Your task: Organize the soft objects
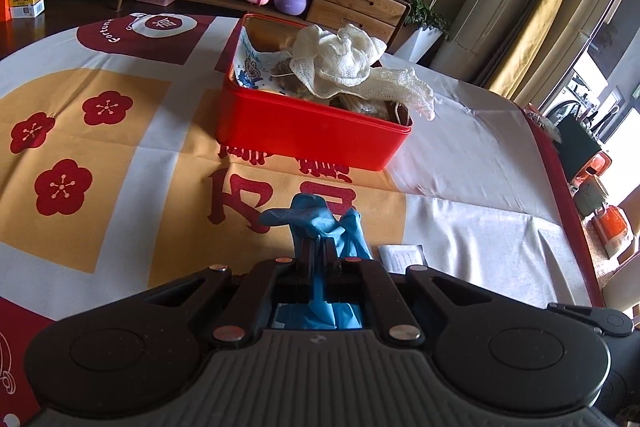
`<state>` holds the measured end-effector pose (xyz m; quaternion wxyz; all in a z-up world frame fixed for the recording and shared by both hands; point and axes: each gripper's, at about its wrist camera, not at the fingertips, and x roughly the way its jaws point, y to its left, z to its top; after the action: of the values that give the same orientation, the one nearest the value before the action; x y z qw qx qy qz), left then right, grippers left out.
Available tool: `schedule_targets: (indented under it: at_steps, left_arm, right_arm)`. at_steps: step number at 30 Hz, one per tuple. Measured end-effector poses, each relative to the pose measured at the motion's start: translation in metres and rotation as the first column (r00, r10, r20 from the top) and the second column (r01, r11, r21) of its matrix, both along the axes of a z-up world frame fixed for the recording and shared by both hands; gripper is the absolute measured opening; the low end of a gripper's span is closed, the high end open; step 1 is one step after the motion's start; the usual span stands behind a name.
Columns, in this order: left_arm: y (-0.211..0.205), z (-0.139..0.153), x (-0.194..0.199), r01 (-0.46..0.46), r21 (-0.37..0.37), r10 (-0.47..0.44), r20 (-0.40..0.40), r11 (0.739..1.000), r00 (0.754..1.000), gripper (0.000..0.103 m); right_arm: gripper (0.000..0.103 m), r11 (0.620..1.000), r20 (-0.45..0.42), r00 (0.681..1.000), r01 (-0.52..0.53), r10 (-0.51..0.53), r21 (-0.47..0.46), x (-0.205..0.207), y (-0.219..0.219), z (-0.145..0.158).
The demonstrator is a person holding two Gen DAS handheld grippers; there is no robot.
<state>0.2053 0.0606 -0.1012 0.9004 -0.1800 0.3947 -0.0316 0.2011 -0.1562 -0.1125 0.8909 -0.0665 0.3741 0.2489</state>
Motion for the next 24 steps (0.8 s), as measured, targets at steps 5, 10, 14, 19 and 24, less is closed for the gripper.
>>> schedule_targets:
  at_steps: [5, 10, 14, 19, 24]
  left_arm:
    - [0.005, -0.003, -0.004, -0.003, 0.008, 0.003, 0.001, 1.000, 1.000, 0.003]
    - [0.011, -0.008, -0.004, -0.007, 0.010, 0.007, -0.002, 1.000, 1.000, 0.003]
    - [0.014, -0.013, -0.003, -0.009, 0.004, 0.009, -0.010, 1.000, 1.000, 0.003]
    - [0.017, -0.019, -0.002, -0.008, -0.005, 0.008, -0.022, 1.000, 1.000, 0.003]
    - [0.017, -0.021, -0.001, -0.004, -0.009, 0.004, -0.024, 1.000, 1.000, 0.003]
  right_arm:
    - [0.072, 1.000, -0.010, 1.000, -0.004, 0.004, 0.014, 0.012, 0.015, -0.005]
    - [0.071, 1.000, -0.017, 1.000, -0.014, 0.014, -0.028, 0.020, 0.031, -0.014]
    - [0.065, 0.996, -0.008, 1.000, -0.029, 0.028, -0.086, 0.022, 0.040, -0.024]
    - [0.049, 0.996, 0.014, 0.999, -0.042, 0.043, -0.081, 0.018, 0.042, -0.023]
    - [0.044, 0.996, 0.036, 0.998, -0.047, 0.050, -0.075, 0.014, 0.039, -0.023]
